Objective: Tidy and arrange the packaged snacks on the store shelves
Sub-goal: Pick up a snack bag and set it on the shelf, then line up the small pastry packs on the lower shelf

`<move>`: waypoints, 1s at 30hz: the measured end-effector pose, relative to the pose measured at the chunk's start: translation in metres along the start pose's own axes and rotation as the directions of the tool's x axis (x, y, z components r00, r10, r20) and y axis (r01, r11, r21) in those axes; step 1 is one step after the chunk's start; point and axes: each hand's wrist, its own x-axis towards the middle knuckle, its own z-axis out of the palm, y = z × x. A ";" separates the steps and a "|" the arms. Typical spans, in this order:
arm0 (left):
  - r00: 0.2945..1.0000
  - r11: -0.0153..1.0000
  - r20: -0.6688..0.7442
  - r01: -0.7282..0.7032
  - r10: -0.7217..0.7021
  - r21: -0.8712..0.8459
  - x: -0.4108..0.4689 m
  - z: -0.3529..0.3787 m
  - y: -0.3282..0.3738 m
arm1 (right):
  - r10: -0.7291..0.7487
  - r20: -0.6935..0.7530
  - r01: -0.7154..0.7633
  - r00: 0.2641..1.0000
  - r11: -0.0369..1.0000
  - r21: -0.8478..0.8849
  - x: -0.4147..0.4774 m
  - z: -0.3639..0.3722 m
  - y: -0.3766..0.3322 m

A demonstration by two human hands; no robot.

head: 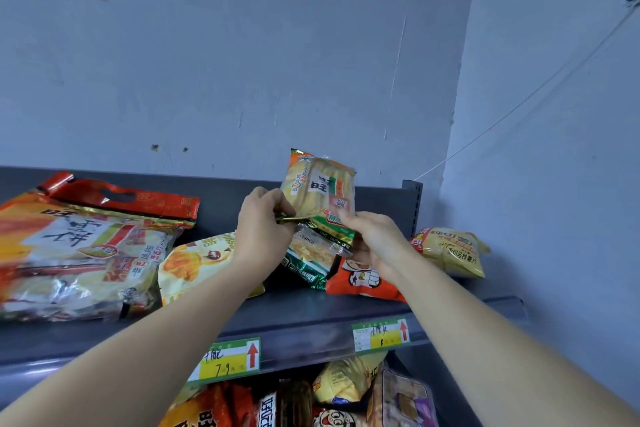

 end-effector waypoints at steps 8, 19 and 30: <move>0.988 0.988 0.067 0.143 -0.139 -0.065 -0.018 -0.046 -0.018 | -0.160 -0.048 0.167 0.986 0.966 0.195 -0.002 0.038 0.002; 0.870 0.905 -0.249 0.409 -0.426 -0.121 -0.060 -0.166 -0.062 | -0.218 0.280 0.139 0.935 0.952 0.274 -0.041 0.166 -0.001; 0.708 0.819 -0.421 0.540 -0.567 -0.194 -0.140 -0.352 -0.075 | -0.234 0.596 0.069 0.768 0.955 0.287 -0.126 0.342 -0.002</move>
